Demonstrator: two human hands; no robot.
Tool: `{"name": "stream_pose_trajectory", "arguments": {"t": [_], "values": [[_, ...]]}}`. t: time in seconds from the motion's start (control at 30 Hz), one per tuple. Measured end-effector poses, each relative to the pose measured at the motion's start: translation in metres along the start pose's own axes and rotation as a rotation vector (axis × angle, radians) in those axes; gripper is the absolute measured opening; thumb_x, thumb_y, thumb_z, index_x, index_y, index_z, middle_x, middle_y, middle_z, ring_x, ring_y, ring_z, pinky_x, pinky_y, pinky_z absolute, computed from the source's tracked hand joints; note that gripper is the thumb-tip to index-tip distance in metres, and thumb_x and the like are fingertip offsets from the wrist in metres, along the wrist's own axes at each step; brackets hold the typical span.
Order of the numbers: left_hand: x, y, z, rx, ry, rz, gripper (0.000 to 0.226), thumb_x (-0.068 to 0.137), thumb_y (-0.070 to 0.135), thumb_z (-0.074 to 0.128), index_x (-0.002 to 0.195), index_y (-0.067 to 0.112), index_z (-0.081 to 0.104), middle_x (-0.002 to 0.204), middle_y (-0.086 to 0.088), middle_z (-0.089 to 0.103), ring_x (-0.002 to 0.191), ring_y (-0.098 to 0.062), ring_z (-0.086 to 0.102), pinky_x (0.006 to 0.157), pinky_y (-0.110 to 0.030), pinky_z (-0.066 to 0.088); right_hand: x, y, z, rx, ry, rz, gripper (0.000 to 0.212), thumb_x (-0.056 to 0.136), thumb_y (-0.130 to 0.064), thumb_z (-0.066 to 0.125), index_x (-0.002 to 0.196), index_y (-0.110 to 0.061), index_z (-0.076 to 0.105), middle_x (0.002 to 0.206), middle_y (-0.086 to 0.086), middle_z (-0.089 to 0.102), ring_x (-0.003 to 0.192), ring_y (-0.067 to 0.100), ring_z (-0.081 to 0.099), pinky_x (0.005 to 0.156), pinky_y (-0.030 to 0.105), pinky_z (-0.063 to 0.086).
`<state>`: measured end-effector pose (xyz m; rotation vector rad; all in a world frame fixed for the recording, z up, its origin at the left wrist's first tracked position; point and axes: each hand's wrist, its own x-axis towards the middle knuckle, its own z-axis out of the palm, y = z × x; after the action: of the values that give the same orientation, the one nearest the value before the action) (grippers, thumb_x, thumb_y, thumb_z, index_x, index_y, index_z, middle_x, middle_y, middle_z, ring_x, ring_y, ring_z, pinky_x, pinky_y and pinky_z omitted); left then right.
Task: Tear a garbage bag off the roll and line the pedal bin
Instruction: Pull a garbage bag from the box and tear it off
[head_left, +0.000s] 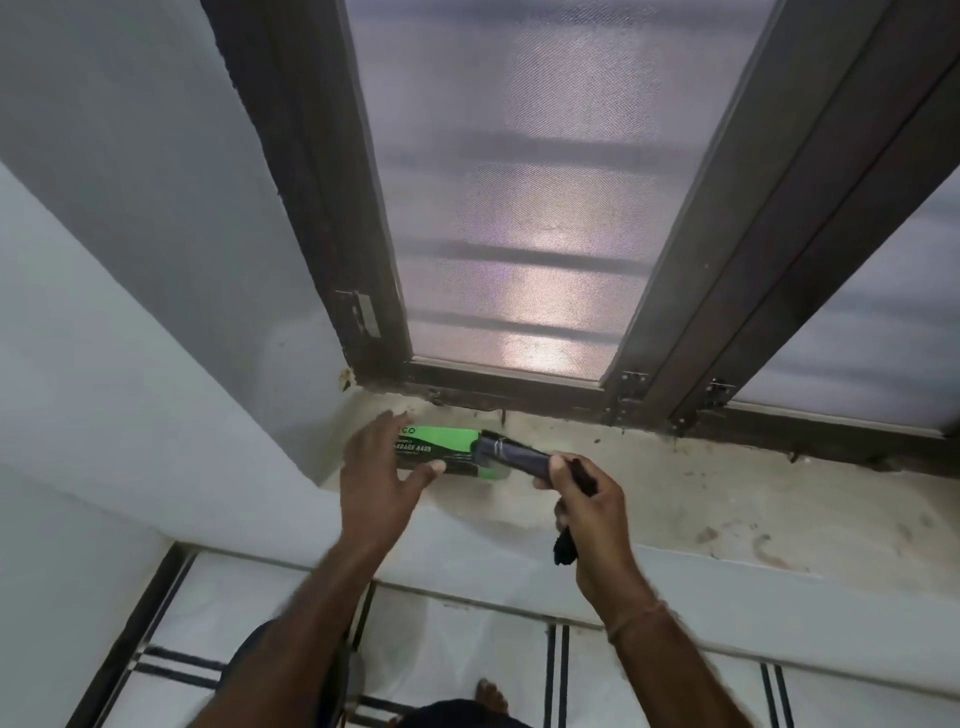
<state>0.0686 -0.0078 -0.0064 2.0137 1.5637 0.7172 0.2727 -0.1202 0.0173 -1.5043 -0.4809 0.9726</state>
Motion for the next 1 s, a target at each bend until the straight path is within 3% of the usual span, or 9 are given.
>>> {"name": "stream_pose_trajectory", "arguments": {"t": [0.07,0.13,0.27,0.5,0.67,0.8,0.9,1.0], "values": [[0.018,-0.010,0.005,0.232,-0.173,0.017,0.083,0.080,0.044,0.081,0.152,0.032,0.040,0.164,-0.005,0.032,0.152,-0.033,0.023,0.109,-0.058,0.038,0.008,0.000,-0.008,-0.018,0.018,-0.010,0.018,0.099,-0.024,0.059,0.106,-0.013,0.072,0.083,0.014,0.075,0.048,0.016,0.033,0.042,0.027,0.031],[0.029,-0.013,0.009,0.356,-0.287,0.026,0.087,0.081,0.040,0.081,0.154,0.036,0.036,0.168,-0.005,0.023,0.156,-0.033,0.012,0.113,-0.058,0.034,0.014,0.001,-0.011,-0.029,0.009,0.004,0.018,0.099,-0.024,0.059,0.106,-0.014,0.072,0.082,0.013,0.074,0.047,0.015,0.033,0.042,0.027,0.032],[0.036,-0.021,0.011,0.271,-0.241,0.053,0.063,0.079,0.019,0.082,0.136,0.029,0.058,0.143,-0.003,0.055,0.138,-0.029,0.041,0.097,-0.043,0.048,0.026,0.006,-0.013,-0.026,-0.064,0.116,0.021,0.100,-0.022,0.058,0.109,-0.010,0.072,0.085,0.015,0.073,0.047,0.013,0.033,0.044,0.026,0.031],[0.032,-0.019,0.001,0.101,-0.158,0.146,0.057,0.076,0.010,0.083,0.127,0.024,0.064,0.127,-0.002,0.060,0.122,-0.027,0.048,0.088,-0.040,0.051,0.043,0.012,-0.018,0.065,-0.132,0.356,0.022,0.097,-0.023,0.062,0.107,-0.005,0.070,0.081,0.014,0.073,0.045,0.012,0.036,0.045,0.025,0.031],[0.030,-0.018,-0.003,0.013,-0.157,0.176,0.058,0.075,0.010,0.084,0.128,0.025,0.064,0.123,0.004,0.058,0.110,-0.020,0.058,0.086,-0.035,0.052,0.040,0.008,-0.008,0.002,-0.144,0.155,0.019,0.098,-0.025,0.060,0.104,-0.014,0.074,0.095,0.024,0.073,0.049,0.012,0.036,0.048,0.026,0.034],[0.022,-0.015,-0.004,-0.082,-0.183,0.130,0.057,0.079,0.013,0.081,0.131,0.026,0.062,0.123,0.007,0.056,0.106,-0.016,0.062,0.089,-0.038,0.056,0.038,0.004,0.007,-0.107,-0.165,-0.053,0.019,0.100,-0.021,0.058,0.106,-0.013,0.073,0.083,0.024,0.070,0.049,0.010,0.033,0.045,0.021,0.032],[0.015,-0.013,-0.003,-0.137,-0.173,0.108,0.057,0.078,0.019,0.082,0.131,0.028,0.062,0.120,0.009,0.057,0.103,-0.013,0.062,0.088,-0.038,0.055,0.038,0.003,0.014,-0.151,-0.211,-0.110,0.021,0.102,-0.016,0.053,0.108,-0.014,0.073,0.057,-0.003,0.049,0.050,0.010,0.032,0.042,0.020,0.030],[0.007,-0.007,-0.002,-0.202,-0.156,0.078,0.057,0.076,0.027,0.082,0.129,0.029,0.063,0.116,0.010,0.057,0.101,-0.010,0.063,0.087,-0.036,0.054,0.037,0.003,0.018,-0.183,-0.183,-0.148,0.014,0.099,-0.016,0.058,0.104,-0.021,0.070,0.069,-0.008,0.061,0.058,0.010,0.045,0.052,0.020,0.040]]}}
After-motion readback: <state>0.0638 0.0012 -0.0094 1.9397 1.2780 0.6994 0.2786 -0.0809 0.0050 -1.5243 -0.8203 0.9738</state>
